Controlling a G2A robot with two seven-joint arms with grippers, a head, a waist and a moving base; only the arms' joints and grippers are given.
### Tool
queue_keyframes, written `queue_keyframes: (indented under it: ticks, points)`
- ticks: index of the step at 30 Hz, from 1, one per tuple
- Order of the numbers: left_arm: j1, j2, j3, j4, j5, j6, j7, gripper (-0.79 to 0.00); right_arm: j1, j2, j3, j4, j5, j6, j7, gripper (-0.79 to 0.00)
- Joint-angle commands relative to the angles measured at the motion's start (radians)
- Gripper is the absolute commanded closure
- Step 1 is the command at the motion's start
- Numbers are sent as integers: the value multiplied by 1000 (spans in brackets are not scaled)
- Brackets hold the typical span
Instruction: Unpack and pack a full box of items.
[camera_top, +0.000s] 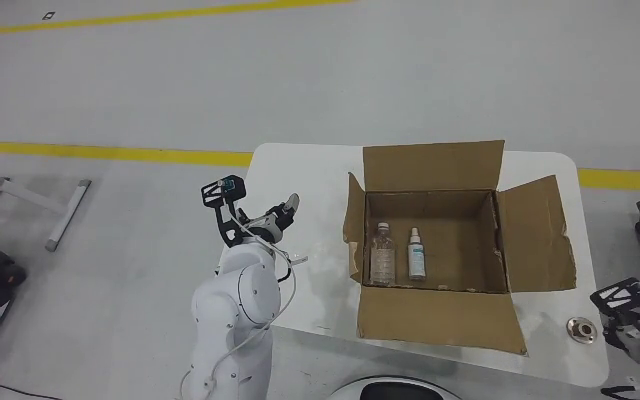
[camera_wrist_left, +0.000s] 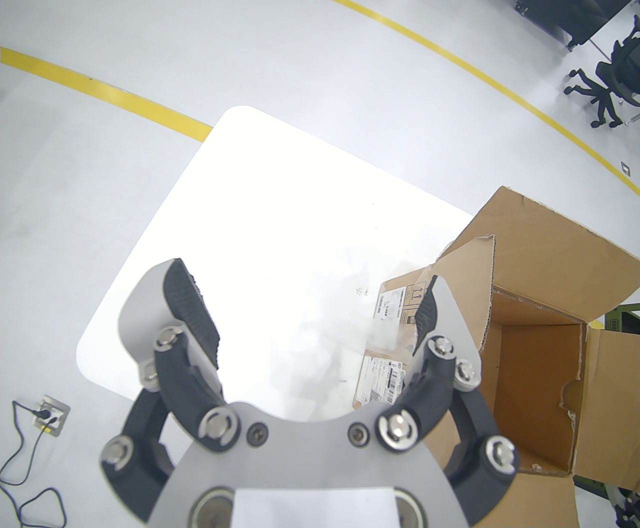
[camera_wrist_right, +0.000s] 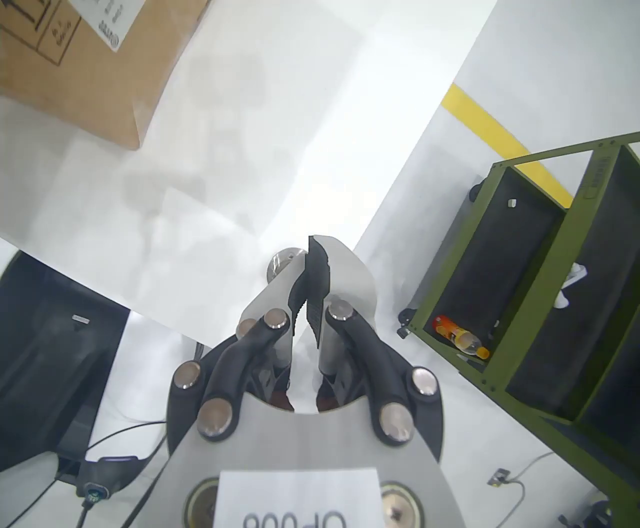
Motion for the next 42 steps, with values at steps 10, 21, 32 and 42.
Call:
queue_keyframes:
  ticks: [10, 21, 32, 42]
  points:
    - [0, 0, 0, 0, 0, 0, 0, -785, -8, -2, -5, 6, -10, 16, -20, 0]
    - [0, 0, 0, 0, 0, 0, 0, -785, 94, 6, -84, 81, -35, 54, 64, 0]
    - [0, 0, 0, 0, 0, 0, 0, -785, 168, 17, -136, 135, -74, 49, 167, -292]
    - [0, 0, 0, 0, 0, 0, 0, -785, 164, 23, -134, 156, -87, 47, 176, -320]
